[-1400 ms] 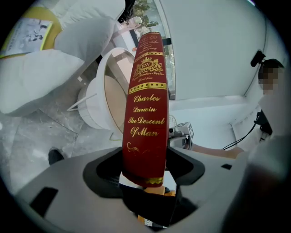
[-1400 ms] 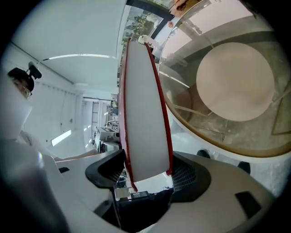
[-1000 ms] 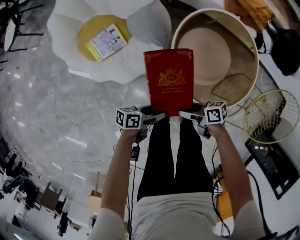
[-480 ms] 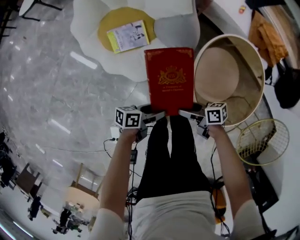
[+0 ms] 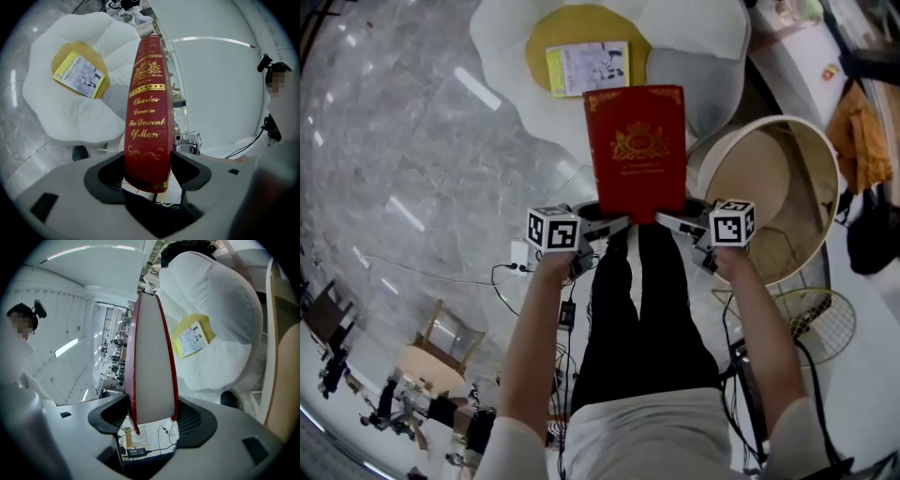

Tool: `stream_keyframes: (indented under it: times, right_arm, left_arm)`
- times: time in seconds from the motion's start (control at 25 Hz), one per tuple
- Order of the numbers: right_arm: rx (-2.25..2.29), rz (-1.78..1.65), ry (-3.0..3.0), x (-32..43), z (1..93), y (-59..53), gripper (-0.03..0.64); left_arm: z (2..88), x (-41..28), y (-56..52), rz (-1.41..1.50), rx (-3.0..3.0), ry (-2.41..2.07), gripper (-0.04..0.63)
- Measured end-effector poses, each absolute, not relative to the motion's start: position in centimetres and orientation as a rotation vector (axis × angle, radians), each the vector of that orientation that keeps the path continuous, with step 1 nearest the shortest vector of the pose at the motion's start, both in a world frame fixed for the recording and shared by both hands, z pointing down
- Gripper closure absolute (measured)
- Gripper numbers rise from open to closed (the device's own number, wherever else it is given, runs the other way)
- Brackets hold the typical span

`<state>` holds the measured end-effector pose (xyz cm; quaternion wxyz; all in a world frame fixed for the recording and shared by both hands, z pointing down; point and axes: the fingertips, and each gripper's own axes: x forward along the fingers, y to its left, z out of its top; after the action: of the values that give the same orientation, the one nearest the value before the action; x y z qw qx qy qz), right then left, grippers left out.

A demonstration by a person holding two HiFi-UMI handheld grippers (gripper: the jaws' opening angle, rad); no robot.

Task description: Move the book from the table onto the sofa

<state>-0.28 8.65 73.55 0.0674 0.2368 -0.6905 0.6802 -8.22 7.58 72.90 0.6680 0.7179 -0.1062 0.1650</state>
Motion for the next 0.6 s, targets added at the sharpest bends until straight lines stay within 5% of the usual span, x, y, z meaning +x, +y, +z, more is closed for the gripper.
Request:
stream_keyframes:
  times: [0.6]
  right_arm:
    - [0.6, 1.987, -2.08, 0.5, 76.4, -0.9, 0.293]
  left_arm:
    - [75.8, -7.3, -0.9, 0.267, 1.572, -0.327, 0.299]
